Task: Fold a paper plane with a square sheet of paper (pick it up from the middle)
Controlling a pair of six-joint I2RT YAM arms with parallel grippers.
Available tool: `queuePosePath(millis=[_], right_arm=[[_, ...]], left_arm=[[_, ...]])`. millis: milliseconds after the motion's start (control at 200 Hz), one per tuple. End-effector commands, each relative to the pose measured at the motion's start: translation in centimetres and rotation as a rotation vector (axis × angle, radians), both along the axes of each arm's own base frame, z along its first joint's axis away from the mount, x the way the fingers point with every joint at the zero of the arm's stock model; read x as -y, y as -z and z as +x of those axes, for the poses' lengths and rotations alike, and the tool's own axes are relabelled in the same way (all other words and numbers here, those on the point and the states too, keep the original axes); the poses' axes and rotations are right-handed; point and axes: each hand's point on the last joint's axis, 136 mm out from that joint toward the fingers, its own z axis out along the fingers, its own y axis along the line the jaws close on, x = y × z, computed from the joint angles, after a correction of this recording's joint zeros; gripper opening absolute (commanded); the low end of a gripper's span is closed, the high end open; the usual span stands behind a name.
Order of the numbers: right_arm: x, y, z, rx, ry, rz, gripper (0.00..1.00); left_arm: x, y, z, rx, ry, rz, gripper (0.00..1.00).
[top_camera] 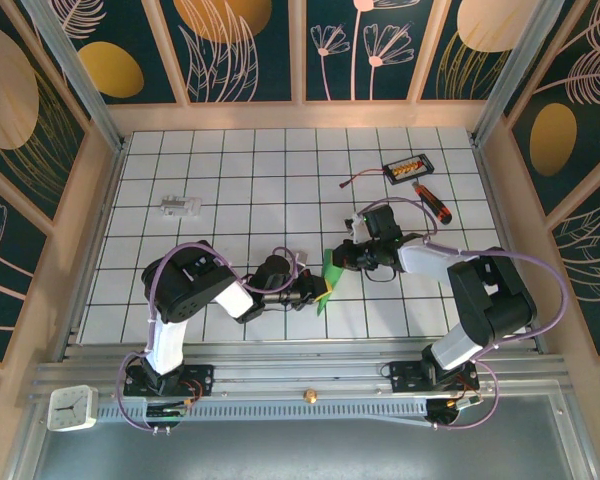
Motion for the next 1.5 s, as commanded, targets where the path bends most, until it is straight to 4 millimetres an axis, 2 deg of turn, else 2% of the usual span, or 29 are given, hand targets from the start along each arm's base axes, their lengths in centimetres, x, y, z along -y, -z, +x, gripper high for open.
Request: queuePosePath(millis=[0,210,626,1166,1491], right_arm=[[-0.2,-0.5,-1.0,0.020,-0.036,0.019,0.06],[-0.3,0.0,-1.4,0.006,-0.046,0.025,0.06],[-0.4,1.3,0.2,0.005,-0.027,-0.021,0.04],[0.6,3.3,1.3,-0.017,0.005,-0.073,0.03],[1.9,5.4,1.0,-0.073,0.035,-0.156,0.02]], left_arm=[[-0.5,0.5,0.1,-0.013,-0.018,0.001,0.00],[-0.5,0.5,0.1,-0.015,-0.019,0.005,0.00],[-0.8,0.8,0.0,-0.026,-0.032,0.014,0.00],[-1.5,1.3,0.1,-0.046,-0.064,0.055,0.00],[-1.7,1.1,0.0,-0.040,-0.059,0.074,0.14]])
